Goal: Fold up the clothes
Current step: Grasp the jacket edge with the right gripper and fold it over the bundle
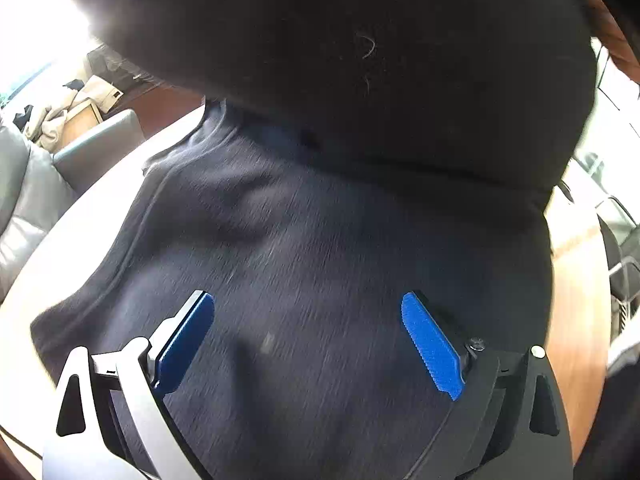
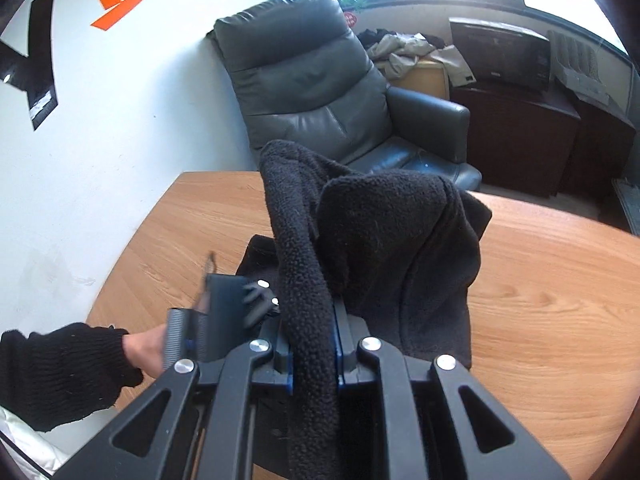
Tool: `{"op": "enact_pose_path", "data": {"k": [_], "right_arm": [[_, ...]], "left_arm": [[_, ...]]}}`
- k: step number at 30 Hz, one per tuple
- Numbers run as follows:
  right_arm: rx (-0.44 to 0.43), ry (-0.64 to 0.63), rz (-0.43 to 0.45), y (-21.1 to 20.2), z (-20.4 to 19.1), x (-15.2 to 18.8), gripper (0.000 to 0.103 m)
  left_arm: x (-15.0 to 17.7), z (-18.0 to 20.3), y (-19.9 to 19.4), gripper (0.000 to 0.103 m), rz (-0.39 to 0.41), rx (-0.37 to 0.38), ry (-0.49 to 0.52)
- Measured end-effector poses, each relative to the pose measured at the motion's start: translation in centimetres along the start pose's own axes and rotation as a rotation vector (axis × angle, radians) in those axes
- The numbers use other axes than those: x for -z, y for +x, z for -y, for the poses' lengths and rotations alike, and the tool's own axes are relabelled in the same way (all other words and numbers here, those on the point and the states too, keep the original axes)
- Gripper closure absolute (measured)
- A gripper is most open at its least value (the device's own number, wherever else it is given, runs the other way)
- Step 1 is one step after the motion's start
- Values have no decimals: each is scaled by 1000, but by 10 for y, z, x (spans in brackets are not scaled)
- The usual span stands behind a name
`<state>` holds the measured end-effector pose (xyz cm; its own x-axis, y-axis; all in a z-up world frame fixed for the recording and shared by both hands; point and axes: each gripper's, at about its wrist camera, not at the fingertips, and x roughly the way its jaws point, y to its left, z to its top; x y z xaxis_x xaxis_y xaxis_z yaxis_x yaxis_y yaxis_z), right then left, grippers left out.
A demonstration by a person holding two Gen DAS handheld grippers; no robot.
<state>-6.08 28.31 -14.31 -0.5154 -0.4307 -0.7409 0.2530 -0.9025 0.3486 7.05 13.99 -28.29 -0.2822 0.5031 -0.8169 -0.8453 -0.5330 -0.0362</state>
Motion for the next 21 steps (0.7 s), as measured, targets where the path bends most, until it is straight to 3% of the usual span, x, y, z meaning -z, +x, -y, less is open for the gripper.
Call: {"op": "enact_pose_path", "data": {"k": [2,7,10,13,21], "right_arm": [[20,21,-2,6,-4,1,89],[50,75,1,31,-29,-4,89],[29,97,-5,39,-43,-8,89],[4,133,-3,44,-49,-9,89],[-57,245,-101,80,-32,2,85]], "left_arm": [[17,-2,-2,6,-4,17,-31],[20,7,-8,6,47,-23,-18],[12,4,-16,6,52,-26,-19],[26,10,-22,5,40,-16,-1],[43,5,-25,1,59,31,-9]]}}
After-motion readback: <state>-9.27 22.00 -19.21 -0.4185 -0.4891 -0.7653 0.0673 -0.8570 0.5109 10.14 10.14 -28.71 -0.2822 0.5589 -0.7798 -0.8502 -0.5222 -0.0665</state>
